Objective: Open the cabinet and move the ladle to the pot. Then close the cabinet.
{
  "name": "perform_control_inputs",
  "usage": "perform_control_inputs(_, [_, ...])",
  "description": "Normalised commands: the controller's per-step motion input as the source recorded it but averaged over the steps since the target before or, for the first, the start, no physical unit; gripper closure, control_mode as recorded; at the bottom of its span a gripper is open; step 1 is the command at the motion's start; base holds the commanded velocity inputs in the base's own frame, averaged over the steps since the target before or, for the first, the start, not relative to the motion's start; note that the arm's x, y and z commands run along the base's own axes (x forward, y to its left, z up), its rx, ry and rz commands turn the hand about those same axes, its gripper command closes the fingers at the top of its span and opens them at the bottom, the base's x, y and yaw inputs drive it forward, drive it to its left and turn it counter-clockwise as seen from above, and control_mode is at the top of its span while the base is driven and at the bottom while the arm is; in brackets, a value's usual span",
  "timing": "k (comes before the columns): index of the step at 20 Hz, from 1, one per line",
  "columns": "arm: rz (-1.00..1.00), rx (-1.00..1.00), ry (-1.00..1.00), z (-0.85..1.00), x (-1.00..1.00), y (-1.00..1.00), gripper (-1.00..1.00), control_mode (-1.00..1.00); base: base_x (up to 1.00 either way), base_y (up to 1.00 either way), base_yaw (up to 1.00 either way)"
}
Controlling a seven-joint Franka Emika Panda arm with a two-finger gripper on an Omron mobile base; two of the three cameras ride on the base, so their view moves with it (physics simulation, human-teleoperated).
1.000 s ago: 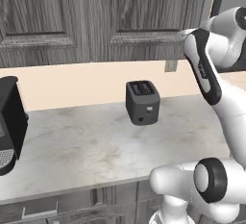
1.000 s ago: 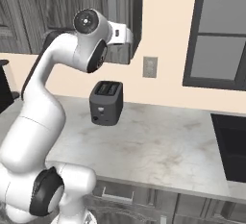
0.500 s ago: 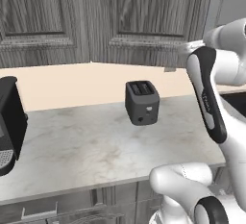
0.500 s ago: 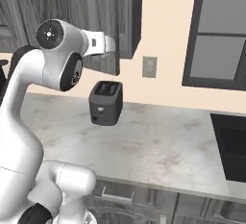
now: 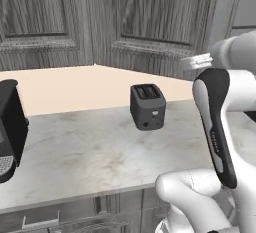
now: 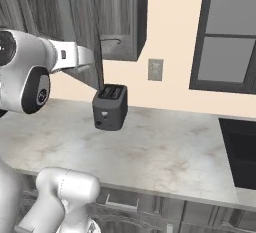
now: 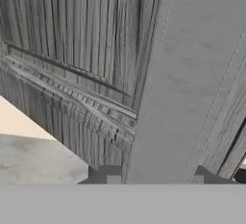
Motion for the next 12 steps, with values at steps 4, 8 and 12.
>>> perform_control_inputs(4, [0.01, -0.01, 0.04, 0.33, -0.78, 0.76, -1.0, -1.0, 0.0, 0.0, 0.0])
perform_control_inputs(8, [0.01, -0.02, 0.03, 0.33, -0.68, 0.73, -1.0, -1.0, 0.0, 0.0, 0.0])
perform_control_inputs(12, [0.0, -0.02, 0.0, 0.42, -0.73, 0.16, -1.0, -1.0, 0.0, 0.0, 0.0])
